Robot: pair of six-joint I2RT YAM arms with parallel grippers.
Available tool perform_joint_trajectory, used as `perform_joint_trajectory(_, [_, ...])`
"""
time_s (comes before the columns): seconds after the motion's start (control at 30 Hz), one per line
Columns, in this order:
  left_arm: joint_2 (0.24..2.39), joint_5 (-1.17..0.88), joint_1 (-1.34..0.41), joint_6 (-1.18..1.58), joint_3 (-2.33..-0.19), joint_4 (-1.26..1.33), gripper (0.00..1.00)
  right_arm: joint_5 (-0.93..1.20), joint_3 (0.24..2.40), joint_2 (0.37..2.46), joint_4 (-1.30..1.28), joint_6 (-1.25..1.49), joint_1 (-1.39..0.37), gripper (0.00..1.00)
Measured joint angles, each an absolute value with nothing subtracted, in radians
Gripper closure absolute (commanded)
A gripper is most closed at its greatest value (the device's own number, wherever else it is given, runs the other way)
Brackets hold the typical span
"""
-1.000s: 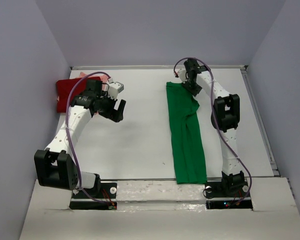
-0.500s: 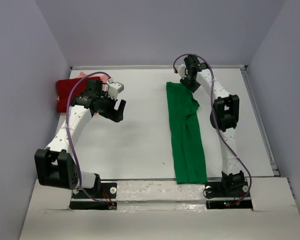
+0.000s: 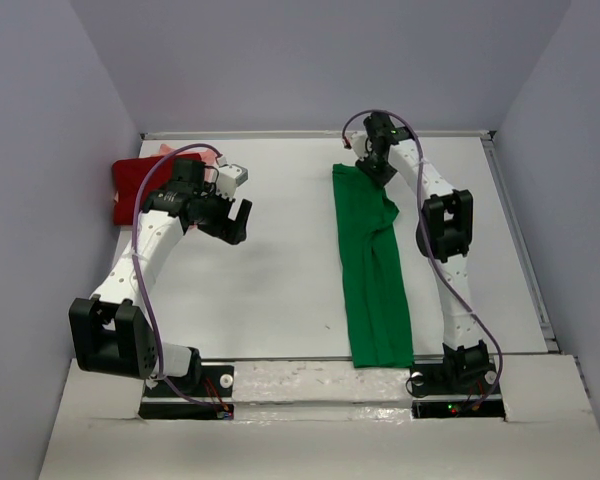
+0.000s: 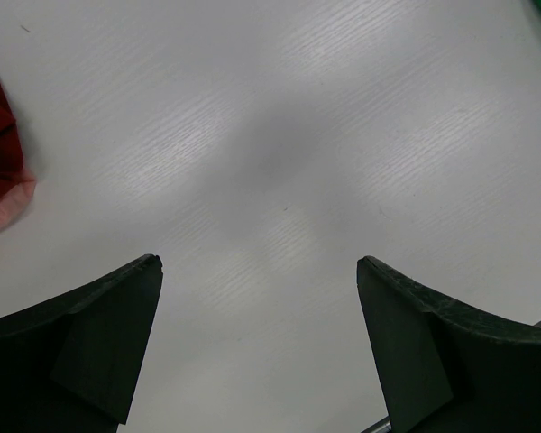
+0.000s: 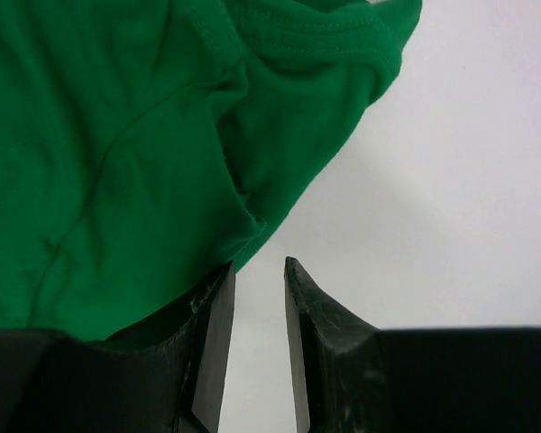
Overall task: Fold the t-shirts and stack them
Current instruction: Rotate the tshirt 90 degrees
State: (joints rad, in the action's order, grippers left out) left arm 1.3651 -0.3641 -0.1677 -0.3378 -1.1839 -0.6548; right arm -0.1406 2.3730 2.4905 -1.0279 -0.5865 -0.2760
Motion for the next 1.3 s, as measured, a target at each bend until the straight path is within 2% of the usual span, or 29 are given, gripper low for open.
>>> perform_joint_trajectory(0.73, [1.365, -0.364, -0.168, -0.338, -1.184, -0.654, 0.01, -0.104, 2.381, 2.511, -1.048, -0.587, -0.317, 0.60])
perform_joint_trajectory(0.93, [1.365, -0.364, -0.168, -0.338, -1.184, -0.654, 0.01, -0.105, 2.382, 2.527, -1.047, -0.587, -0.317, 0.61])
perform_joint_trajectory(1.03, [1.365, -0.364, -0.168, -0.338, -1.184, -0.654, 0.01, -0.114, 2.382, 2.541, -1.047, -0.587, -0.318, 0.66])
perform_joint_trajectory(1.13, [1.365, -0.364, -0.166, -0.338, -1.184, -0.654, 0.01, -0.124, 2.382, 2.550, -1.047, -0.590, -0.318, 0.84])
perform_joint_trajectory(1.17, [1.365, -0.364, -0.166, -0.338, -1.184, -0.654, 0.01, -0.127, 2.382, 2.550, -1.047, -0.590, -0.318, 1.00])
perform_joint_trajectory(1.3, [1.365, -0.365, -0.163, -0.338, -1.180, -0.654, 0.01, -0.146, 2.382, 2.550, -1.043, -0.587, -0.318, 1.00])
